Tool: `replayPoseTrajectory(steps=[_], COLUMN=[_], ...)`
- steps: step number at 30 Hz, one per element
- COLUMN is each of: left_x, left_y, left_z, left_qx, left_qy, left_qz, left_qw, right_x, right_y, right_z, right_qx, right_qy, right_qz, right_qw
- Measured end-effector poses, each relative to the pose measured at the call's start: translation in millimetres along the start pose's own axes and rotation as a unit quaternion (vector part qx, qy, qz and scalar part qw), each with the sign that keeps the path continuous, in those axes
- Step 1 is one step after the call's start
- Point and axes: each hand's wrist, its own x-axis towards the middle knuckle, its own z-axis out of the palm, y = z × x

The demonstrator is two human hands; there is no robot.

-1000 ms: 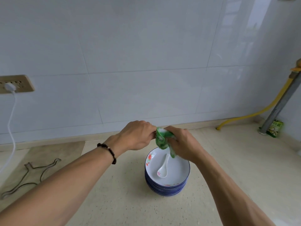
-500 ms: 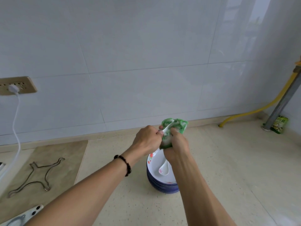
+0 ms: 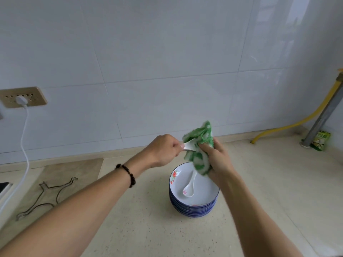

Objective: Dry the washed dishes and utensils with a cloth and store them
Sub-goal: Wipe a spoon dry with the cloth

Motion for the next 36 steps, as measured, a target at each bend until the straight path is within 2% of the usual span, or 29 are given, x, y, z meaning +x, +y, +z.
replayPoseTrajectory(steps=[3,5,8,12,18,20,23,26,27,28,29,30,31,32,34,36], left_x=[-1.6,-1.8,-2.6,-4.7,-12.3,-16.2,-21.9,-26.7,-26.5,-26.2,-25.1,-23.7,-22.0,-20.4,-20.3,-22.8], left_y=[6.2,7.1,5.8,6.1,4.2,-1.6,-9.8,-12.6,-11.7,-8.7,-4.6,-0.2,3.5,5.8,3.9,-3.8], left_z=[25.1,33.9,29.8,24.6,24.9,21.8,12.3,1.1,-0.1,1.8,5.5,11.4,18.7,23.9,24.7,16.9], left_qx=[-0.071,-0.098,-0.092,-0.124,-0.143,-0.146,-0.077,0.071,0.089,0.087,0.064,0.022,-0.038,-0.102,-0.173,-0.153], left_qy=[0.035,0.061,0.088,0.075,0.041,0.03,0.006,-0.01,-0.006,0.003,0.014,0.025,0.033,0.037,0.028,-0.014], left_qz=[-0.042,-0.07,-0.09,-0.073,-0.051,-0.05,-0.035,-0.03,-0.03,-0.027,-0.025,-0.028,-0.04,-0.058,-0.102,-0.102], left_qw=[0.996,0.991,0.988,0.987,0.988,0.988,0.996,0.997,0.996,0.996,0.998,0.999,0.998,0.992,0.979,0.983], right_x=[2.5,-0.7,-7.1,-9.2,-10.8,-5.0,3.9,8.5,7.1,3.1,-0.8,-3.0,-4.3,-4.8,-2.6,-3.1], right_y=[14.7,18.5,17.5,19.8,21.0,22.4,20.2,13.8,13.7,15.2,18.6,23.2,28.5,32.8,39.7,35.6], right_z=[23.2,36.6,46.4,56.5,54.1,47.6,29.1,11.4,11.3,16.5,26.5,38.8,49.4,58.0,62.2,52.5], right_qx=[0.259,0.336,0.291,0.242,0.244,0.181,-0.007,-0.255,-0.278,-0.236,-0.11,0.054,0.194,0.282,0.32,0.234], right_qy=[0.068,0.082,0.076,0.1,0.066,0.063,0.036,0.038,0.049,0.054,0.063,0.063,0.062,0.066,0.068,0.049], right_qz=[0.064,0.116,0.115,0.085,0.04,0.017,-0.033,-0.073,-0.086,-0.089,-0.064,-0.008,0.044,0.078,0.106,0.086], right_qw=[0.961,0.931,0.947,0.961,0.967,0.981,0.999,0.963,0.956,0.966,0.99,0.997,0.978,0.954,0.939,0.967])
